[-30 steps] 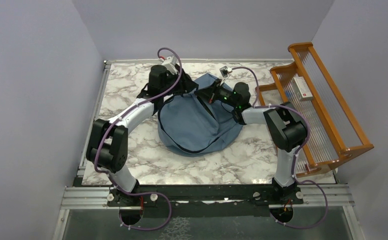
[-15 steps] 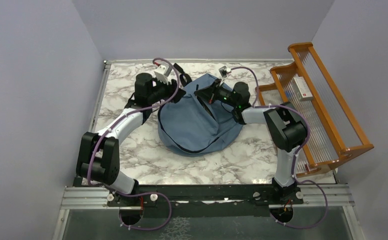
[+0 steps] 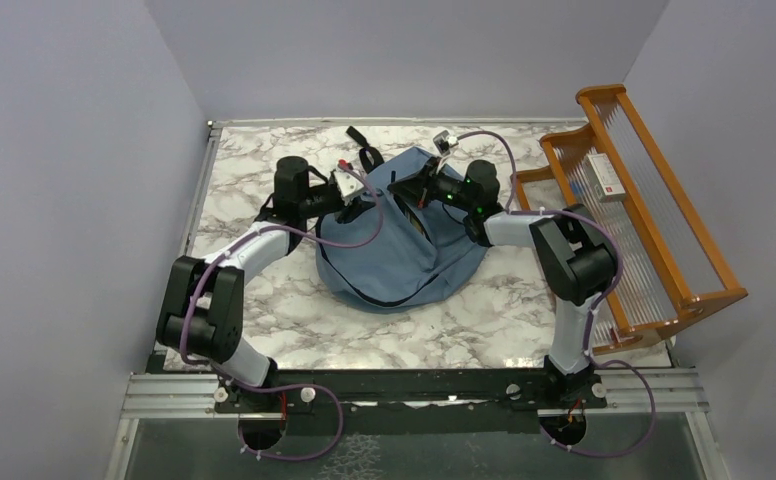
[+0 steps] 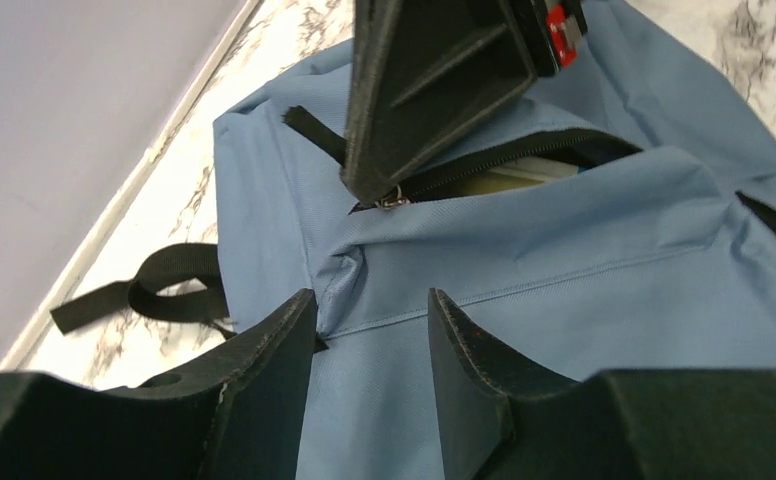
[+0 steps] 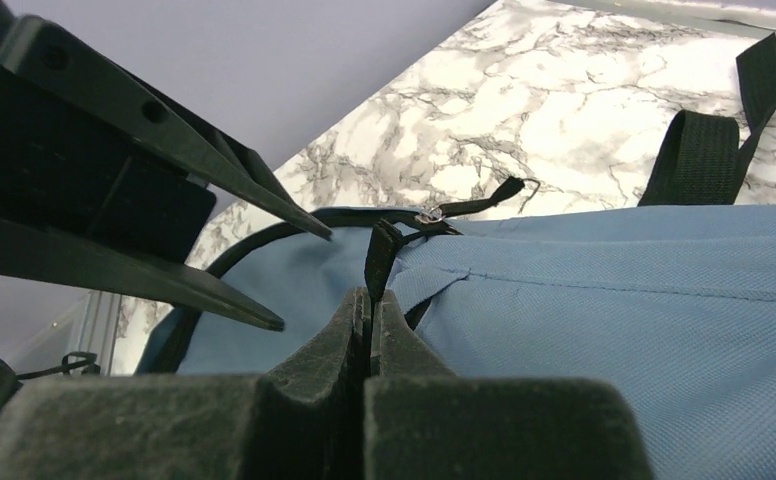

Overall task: Pack the student bag
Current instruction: Zip the student bag at the center of the board.

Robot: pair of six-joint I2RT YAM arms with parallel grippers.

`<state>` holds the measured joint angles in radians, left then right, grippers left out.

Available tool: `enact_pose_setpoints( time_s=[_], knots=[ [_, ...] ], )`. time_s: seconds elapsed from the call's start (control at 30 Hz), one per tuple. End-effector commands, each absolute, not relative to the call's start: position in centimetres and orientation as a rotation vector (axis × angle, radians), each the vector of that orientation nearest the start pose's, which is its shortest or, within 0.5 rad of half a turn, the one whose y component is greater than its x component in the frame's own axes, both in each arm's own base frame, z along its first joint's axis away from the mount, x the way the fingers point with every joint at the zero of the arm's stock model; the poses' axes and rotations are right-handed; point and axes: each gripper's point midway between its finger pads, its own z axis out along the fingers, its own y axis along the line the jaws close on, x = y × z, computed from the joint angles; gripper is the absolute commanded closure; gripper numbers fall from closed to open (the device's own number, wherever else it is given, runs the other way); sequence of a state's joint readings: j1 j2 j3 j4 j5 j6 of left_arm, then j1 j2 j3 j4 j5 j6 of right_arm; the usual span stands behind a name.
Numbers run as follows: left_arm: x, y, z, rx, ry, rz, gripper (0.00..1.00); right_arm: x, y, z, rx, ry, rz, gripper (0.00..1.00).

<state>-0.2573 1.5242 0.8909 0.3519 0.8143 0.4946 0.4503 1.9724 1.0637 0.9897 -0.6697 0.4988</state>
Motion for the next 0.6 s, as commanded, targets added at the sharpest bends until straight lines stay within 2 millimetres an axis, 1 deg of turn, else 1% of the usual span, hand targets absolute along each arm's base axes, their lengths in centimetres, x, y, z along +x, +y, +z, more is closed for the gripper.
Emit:
enact_pose_setpoints(
  time_s=[0.0,0.13,0.2,0.4,0.57],
  knots=[
    [38.7,-23.4,18.7,1.346,1.199,-0.567,0.55,41.2,33.9,20.9,-0.594,1.472,1.224,1.0],
    [39.3,-23.7,16.9,1.445,1.21,-0.551,0.57,41.2,33.8,21.0,-0.595,1.468,1.221,0.99],
    [39.9,-23.6,16.7,1.449,1.219,-0.528,0.57,41.2,33.8,20.9,-0.594,1.47,1.221,1.0],
    [42.1,-23.7,17.7,1.388,1.207,-0.473,0.58,41.2,33.9,20.7,-0.597,1.477,1.224,0.99],
    [42.5,-24.5,17.9,1.381,1.201,-0.505,0.58,41.1,33.9,20.7,-0.606,1.477,1.223,0.99]
  ],
)
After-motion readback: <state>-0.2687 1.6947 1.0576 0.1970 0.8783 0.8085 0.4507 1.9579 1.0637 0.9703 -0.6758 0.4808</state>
